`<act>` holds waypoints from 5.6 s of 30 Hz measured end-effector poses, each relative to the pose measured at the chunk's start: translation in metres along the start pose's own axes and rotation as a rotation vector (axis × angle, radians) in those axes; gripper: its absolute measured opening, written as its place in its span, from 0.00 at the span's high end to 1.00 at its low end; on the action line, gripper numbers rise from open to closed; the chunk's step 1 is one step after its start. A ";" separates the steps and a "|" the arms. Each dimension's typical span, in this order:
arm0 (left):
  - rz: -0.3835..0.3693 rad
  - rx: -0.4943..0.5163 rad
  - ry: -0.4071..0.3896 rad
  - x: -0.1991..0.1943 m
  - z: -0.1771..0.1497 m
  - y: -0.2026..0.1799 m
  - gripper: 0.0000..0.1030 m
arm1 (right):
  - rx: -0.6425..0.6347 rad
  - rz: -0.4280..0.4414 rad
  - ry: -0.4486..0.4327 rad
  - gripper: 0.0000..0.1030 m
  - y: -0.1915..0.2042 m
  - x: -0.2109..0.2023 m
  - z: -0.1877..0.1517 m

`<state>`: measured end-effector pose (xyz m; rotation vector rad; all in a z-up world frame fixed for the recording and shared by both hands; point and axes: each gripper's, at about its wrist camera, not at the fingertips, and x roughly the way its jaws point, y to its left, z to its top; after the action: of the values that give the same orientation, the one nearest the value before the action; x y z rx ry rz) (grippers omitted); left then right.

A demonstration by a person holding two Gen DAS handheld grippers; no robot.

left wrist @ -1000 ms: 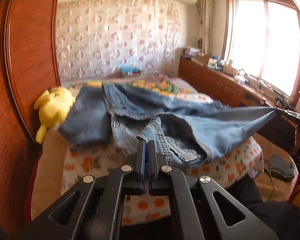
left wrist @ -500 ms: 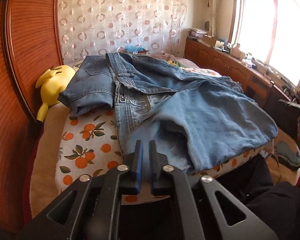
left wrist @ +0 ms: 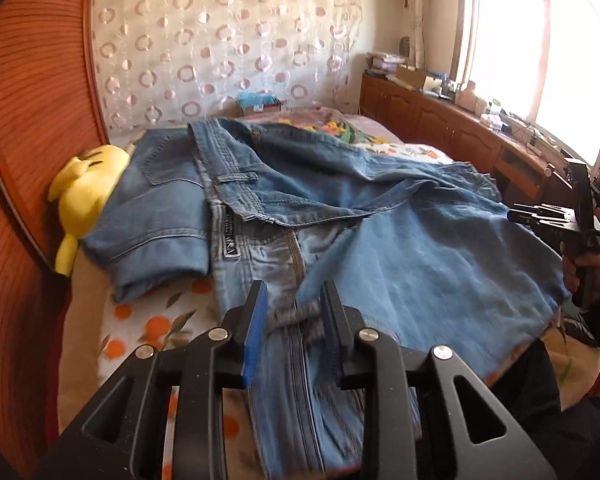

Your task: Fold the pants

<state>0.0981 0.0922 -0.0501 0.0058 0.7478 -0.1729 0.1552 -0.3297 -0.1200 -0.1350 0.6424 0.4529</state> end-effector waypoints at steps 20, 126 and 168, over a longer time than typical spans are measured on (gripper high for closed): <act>-0.056 0.040 0.153 0.072 -0.009 -0.029 0.56 | -0.021 -0.048 0.056 0.65 0.010 0.049 -0.007; -0.189 -0.022 0.028 0.032 -0.060 -0.078 0.68 | -0.076 0.397 0.046 0.62 0.180 0.089 0.068; -0.149 -0.099 0.137 0.061 -0.005 -0.028 0.68 | -0.103 0.386 0.156 0.62 0.167 0.111 0.040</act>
<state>0.1341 0.0554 -0.0931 -0.1332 0.8930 -0.2792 0.1806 -0.1295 -0.1524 -0.1454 0.8022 0.8540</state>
